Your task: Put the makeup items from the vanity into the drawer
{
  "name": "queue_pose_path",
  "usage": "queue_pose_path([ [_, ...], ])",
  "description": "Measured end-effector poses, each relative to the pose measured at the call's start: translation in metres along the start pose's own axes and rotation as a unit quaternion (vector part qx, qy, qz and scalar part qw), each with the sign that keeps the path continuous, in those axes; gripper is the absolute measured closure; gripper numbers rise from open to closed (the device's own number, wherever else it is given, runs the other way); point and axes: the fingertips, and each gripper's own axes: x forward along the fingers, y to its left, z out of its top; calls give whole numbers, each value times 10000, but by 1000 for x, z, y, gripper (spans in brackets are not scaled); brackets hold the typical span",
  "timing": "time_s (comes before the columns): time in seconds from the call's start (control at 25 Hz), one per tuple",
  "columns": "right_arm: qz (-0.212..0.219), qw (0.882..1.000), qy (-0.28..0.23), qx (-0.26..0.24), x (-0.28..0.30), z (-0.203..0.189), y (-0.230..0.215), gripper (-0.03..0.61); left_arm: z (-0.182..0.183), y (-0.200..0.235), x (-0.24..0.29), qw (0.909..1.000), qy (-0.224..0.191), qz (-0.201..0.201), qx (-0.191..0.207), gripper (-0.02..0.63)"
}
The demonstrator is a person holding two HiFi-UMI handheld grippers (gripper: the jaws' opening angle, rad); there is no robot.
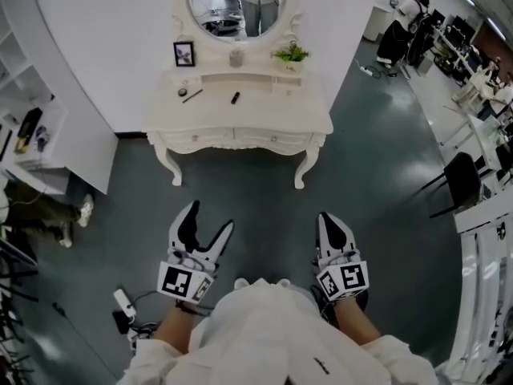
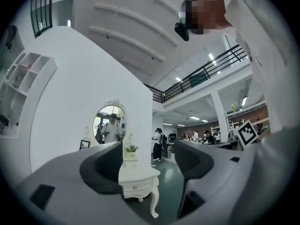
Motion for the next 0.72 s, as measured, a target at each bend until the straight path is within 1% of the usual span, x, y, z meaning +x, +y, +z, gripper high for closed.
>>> queue_pose_path([
  [0.24, 30, 9999, 105, -24, 14, -9, 23, 563, -9, 32, -13, 9996, 4, 199, -188, 242],
  [0.4, 125, 9997, 206, -104, 24, -10, 28, 563, -11, 42, -15, 9991, -11, 284, -318, 233],
  [0.6, 309, 9993, 193, -97, 55, -11, 26, 562, -18, 58, 0, 9982, -40, 434, -403, 233],
  [0.72, 478, 9987, 160, -62, 77, -13, 24, 563, -21, 64, 16, 9981, -56, 492, -370, 233],
])
